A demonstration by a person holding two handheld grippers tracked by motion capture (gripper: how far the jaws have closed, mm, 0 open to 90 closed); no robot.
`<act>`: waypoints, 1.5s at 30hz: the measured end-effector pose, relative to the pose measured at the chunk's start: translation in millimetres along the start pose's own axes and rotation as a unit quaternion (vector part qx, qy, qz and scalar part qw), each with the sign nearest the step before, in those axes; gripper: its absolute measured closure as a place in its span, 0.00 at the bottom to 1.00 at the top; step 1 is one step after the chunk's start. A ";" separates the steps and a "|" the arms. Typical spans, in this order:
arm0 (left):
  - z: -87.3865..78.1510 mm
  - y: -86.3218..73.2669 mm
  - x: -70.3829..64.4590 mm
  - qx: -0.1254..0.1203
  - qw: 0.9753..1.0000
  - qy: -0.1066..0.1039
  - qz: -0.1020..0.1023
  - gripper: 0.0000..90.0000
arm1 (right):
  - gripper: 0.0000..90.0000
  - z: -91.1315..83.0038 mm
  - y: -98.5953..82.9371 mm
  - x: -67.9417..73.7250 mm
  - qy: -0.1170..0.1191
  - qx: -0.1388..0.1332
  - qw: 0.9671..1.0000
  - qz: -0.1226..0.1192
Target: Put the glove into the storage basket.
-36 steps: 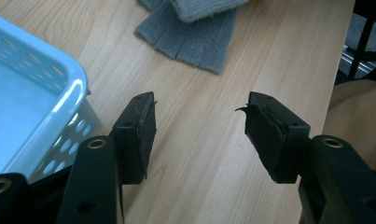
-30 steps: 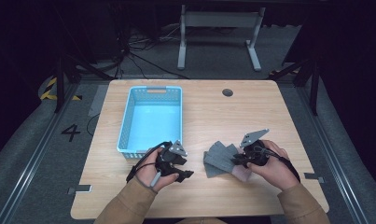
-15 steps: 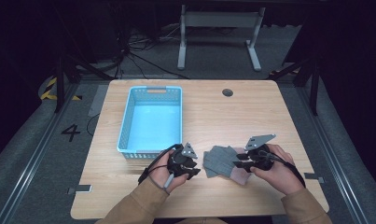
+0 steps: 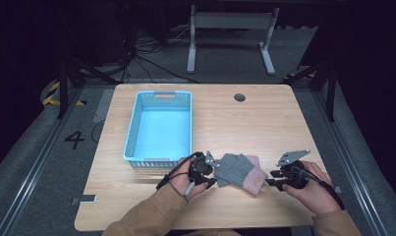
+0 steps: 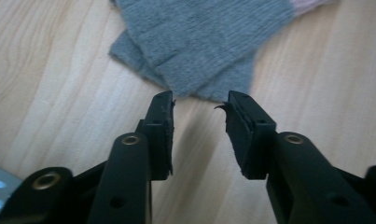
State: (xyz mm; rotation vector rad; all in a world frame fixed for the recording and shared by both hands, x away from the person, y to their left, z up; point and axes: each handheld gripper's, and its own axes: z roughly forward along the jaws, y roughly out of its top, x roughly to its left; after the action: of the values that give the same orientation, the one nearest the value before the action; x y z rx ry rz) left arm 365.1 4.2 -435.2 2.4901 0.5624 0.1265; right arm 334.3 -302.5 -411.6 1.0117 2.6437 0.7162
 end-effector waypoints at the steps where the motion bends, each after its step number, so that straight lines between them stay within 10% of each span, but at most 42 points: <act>1: 1.8 0.6 0.6 0.003 1.000 0.000 0.001 0.68 | 0.71 1.4 -1.6 -0.2 -0.002 0.004 1.000 0.001; 31: 18.4 6.0 7.0 0.012 0.999 -0.021 -0.041 0.88 | 0.86 21.6 -2.6 -1.3 -0.001 -0.007 1.000 -0.021; 45: -11.9 7.5 -9.1 -0.035 0.999 -0.019 -0.011 0.98 | 0.98 -6.3 10.7 -8.5 -0.033 -0.067 0.997 -0.001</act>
State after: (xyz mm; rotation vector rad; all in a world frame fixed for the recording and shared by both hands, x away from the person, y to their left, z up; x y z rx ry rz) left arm 357.0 1.0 -420.8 2.4134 0.5600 0.0898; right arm 344.3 -303.7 -400.4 0.9774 2.5036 0.8325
